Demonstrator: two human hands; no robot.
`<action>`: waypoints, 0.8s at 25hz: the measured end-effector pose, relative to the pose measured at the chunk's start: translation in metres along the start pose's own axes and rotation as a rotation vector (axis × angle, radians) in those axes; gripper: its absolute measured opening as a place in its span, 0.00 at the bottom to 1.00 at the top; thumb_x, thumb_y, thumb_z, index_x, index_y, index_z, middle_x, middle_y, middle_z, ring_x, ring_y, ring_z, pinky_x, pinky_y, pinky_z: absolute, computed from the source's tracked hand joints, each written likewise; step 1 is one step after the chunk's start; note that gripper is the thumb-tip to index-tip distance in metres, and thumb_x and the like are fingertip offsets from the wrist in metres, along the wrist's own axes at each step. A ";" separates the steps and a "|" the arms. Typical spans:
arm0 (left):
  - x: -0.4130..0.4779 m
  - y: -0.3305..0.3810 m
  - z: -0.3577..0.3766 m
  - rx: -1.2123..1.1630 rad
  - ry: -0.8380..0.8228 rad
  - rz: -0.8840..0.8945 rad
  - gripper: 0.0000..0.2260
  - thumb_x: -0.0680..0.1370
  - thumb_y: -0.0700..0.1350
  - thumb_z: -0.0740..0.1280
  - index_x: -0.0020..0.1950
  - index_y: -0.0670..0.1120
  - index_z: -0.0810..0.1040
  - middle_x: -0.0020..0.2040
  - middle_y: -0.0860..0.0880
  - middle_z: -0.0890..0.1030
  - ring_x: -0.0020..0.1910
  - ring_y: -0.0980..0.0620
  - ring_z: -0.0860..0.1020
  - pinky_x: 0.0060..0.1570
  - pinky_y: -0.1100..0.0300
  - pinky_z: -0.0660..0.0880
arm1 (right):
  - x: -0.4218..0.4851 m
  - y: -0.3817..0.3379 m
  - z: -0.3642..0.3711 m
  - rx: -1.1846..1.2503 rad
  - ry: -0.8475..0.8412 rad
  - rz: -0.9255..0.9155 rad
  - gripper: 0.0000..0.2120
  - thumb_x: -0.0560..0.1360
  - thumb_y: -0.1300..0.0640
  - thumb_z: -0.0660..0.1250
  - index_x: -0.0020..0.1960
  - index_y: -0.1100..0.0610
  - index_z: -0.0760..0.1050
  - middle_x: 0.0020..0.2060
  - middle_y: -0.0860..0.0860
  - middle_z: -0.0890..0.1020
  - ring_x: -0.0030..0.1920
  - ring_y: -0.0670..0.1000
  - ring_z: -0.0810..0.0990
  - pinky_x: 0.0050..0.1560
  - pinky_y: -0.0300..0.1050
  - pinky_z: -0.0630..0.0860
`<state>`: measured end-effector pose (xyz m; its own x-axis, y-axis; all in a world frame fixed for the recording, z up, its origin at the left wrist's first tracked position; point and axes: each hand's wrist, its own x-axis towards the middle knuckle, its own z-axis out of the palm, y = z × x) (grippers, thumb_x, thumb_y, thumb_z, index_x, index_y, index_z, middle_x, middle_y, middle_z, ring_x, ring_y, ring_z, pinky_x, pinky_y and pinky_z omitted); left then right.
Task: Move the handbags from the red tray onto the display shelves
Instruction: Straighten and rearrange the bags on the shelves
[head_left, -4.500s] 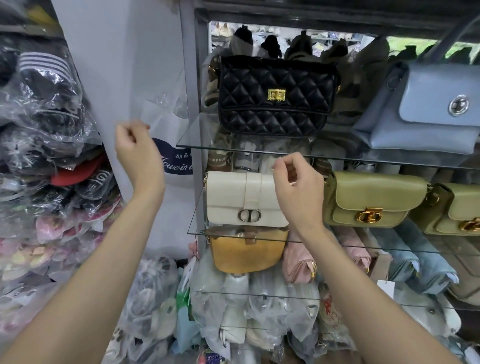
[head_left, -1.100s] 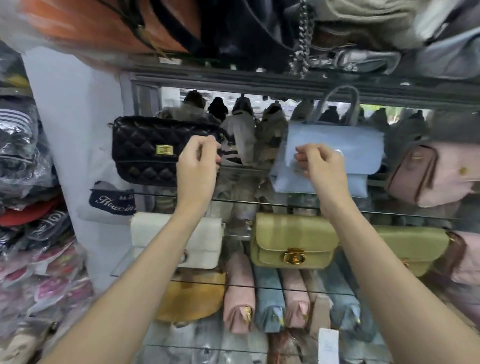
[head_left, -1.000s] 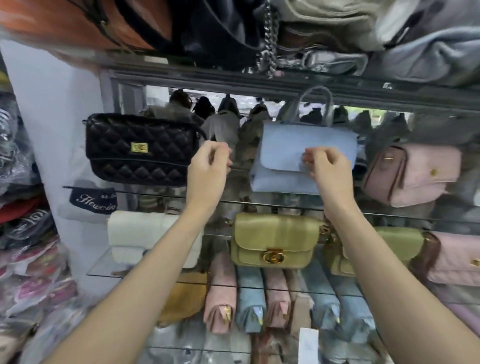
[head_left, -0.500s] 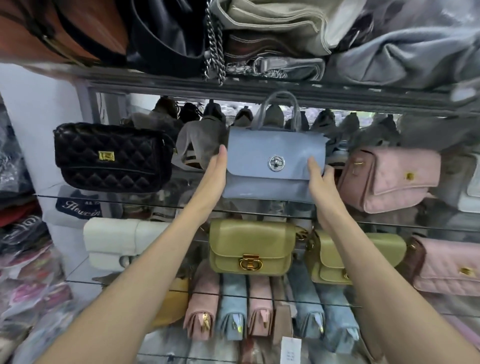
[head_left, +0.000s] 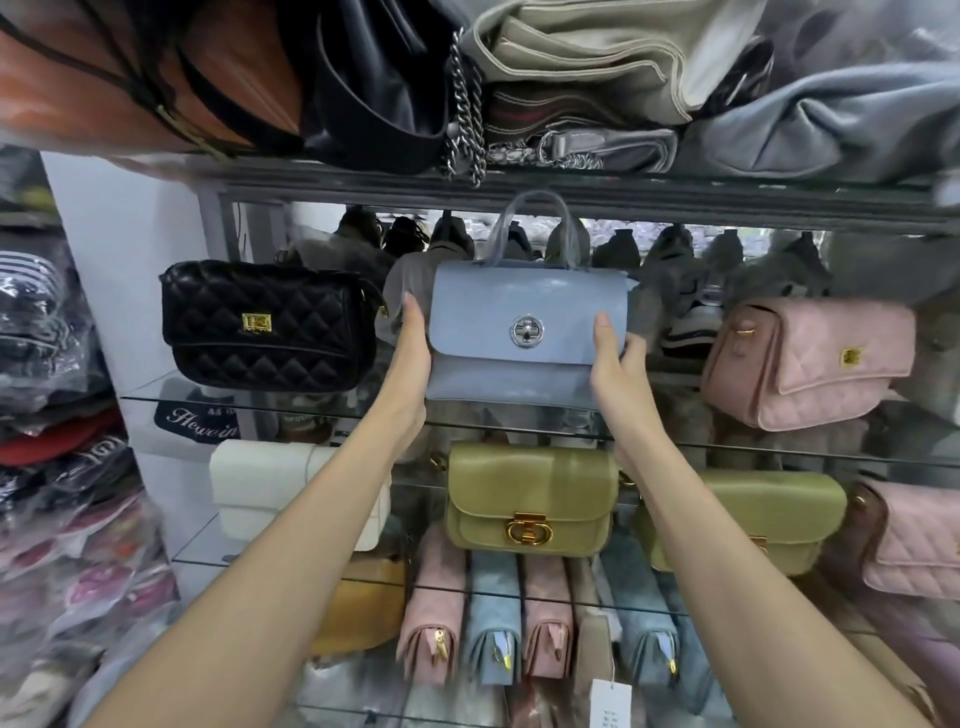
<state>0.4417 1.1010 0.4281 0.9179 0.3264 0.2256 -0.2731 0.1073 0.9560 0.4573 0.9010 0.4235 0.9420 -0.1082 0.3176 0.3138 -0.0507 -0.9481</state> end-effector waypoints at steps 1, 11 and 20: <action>0.001 0.000 -0.001 0.004 -0.003 0.011 0.27 0.82 0.68 0.43 0.67 0.58 0.75 0.58 0.54 0.83 0.44 0.65 0.83 0.43 0.65 0.79 | -0.001 0.000 0.001 -0.010 -0.002 0.000 0.28 0.81 0.33 0.55 0.73 0.51 0.63 0.56 0.42 0.75 0.60 0.49 0.75 0.59 0.49 0.70; -0.002 -0.001 -0.003 0.004 0.022 0.038 0.29 0.82 0.69 0.45 0.74 0.58 0.72 0.65 0.53 0.82 0.56 0.59 0.81 0.59 0.57 0.78 | -0.002 0.008 -0.009 -0.079 -0.040 -0.031 0.28 0.81 0.34 0.55 0.73 0.50 0.66 0.62 0.44 0.76 0.63 0.49 0.75 0.63 0.51 0.73; 0.006 -0.001 -0.004 0.051 0.055 0.058 0.44 0.66 0.81 0.50 0.75 0.59 0.70 0.69 0.55 0.78 0.66 0.52 0.77 0.69 0.46 0.72 | -0.006 0.001 -0.014 -0.094 -0.165 -0.042 0.30 0.82 0.35 0.55 0.77 0.51 0.58 0.64 0.41 0.72 0.61 0.44 0.72 0.51 0.35 0.69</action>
<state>0.4463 1.1065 0.4276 0.8835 0.3821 0.2711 -0.3086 0.0393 0.9504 0.4503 0.8877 0.4205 0.9375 0.0597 0.3427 0.3479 -0.1454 -0.9262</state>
